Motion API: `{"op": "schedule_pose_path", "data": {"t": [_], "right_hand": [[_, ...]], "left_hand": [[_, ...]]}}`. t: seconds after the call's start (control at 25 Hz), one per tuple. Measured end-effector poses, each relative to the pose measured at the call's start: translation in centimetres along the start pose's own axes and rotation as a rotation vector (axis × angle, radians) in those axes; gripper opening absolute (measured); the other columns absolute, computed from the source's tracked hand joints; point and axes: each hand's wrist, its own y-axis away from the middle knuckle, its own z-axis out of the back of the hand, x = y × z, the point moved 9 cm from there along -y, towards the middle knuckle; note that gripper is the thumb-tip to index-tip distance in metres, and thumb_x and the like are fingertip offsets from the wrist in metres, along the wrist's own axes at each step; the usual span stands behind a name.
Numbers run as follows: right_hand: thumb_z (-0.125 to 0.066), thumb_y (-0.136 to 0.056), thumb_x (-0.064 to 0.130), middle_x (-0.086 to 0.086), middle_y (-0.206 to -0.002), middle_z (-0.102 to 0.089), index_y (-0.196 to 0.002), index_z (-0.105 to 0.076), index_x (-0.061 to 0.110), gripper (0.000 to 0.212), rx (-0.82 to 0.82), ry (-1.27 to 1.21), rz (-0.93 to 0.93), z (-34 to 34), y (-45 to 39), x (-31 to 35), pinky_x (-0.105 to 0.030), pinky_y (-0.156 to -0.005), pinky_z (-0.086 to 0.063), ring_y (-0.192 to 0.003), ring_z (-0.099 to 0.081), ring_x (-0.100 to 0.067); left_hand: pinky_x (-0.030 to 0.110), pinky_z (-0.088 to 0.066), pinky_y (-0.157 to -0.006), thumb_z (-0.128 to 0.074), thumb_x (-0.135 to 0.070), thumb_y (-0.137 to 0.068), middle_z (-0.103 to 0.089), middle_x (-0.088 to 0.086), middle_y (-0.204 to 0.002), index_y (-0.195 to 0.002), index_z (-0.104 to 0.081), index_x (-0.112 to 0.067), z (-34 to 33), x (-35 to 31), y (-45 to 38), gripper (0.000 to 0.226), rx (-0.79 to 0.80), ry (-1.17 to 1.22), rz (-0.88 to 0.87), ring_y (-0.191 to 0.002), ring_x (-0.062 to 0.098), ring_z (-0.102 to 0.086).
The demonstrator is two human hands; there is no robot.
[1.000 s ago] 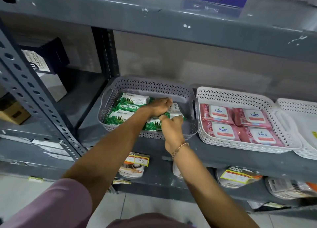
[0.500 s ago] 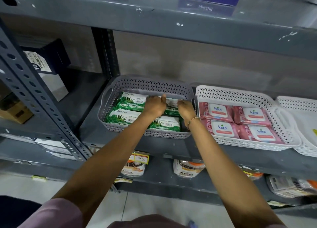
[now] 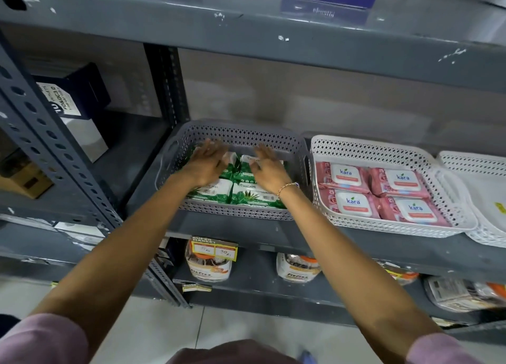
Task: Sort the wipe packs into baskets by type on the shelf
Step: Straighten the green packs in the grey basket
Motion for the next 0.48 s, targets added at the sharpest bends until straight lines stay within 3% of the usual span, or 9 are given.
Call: {"op": "schedule_pose_path", "data": {"t": [0.04,0.08,0.12,0.28,0.48], "right_hand": [[-0.025,-0.1,0.038,-0.009,-0.162,-0.008,-0.153,-0.006,0.015,0.061,0.092,0.114,0.034,-1.8,-0.2,0.4,-0.045,-0.12,-0.02,-0.148,-0.015,-0.024],[-0.019,-0.099,0.044,-0.004,-0.162,0.009,-0.153,0.003,0.016,0.064,0.166,0.208,0.04,-3.1,-0.4,0.3,-0.046,-0.122,-0.005,-0.15,0.006,-0.021],[-0.014,-0.098,0.049,-0.002,-0.161,0.018,-0.152,0.009,0.017,0.067,0.22,0.271,0.032,-4.2,-0.7,-0.1,-0.046,-0.121,0.003,-0.148,0.016,-0.02],[-0.008,-0.095,0.056,0.0,-0.157,0.028,-0.15,0.018,0.019,0.071,0.296,0.378,-0.002,-5.9,-1.3,-1.3,-0.045,-0.118,0.013,-0.146,0.023,-0.02],[-0.009,-0.095,0.055,0.0,-0.157,0.028,-0.15,0.017,0.018,0.071,0.337,0.355,-0.019,-5.9,-1.1,-0.9,-0.045,-0.118,0.014,-0.146,0.024,-0.02]], "left_hand": [[0.046,0.008,-0.119,-0.014,-0.046,-0.099,0.02,0.001,-0.158,-0.15,0.011,-0.028,-1.4,0.4,0.1,0.059,0.091,-0.069,-0.006,-0.144,0.025,0.022],[0.045,0.013,-0.117,-0.01,-0.05,-0.098,0.029,0.001,-0.155,-0.147,0.02,-0.031,-2.5,0.5,0.2,0.06,0.148,-0.114,-0.012,-0.141,0.024,0.028],[0.045,0.014,-0.116,-0.008,-0.051,-0.097,0.034,0.001,-0.153,-0.145,0.024,-0.032,-3.2,0.6,0.2,0.061,0.176,-0.128,-0.013,-0.14,0.024,0.031],[0.045,0.018,-0.115,-0.009,-0.05,-0.098,0.04,0.001,-0.149,-0.142,0.029,-0.031,-3.9,0.9,0.2,0.062,0.21,-0.111,0.004,-0.137,0.024,0.036],[0.044,0.019,-0.114,-0.011,-0.048,-0.099,0.041,0.003,-0.149,-0.143,0.03,-0.029,-3.6,0.6,0.3,0.063,0.233,-0.113,0.001,-0.135,0.025,0.039]]}}
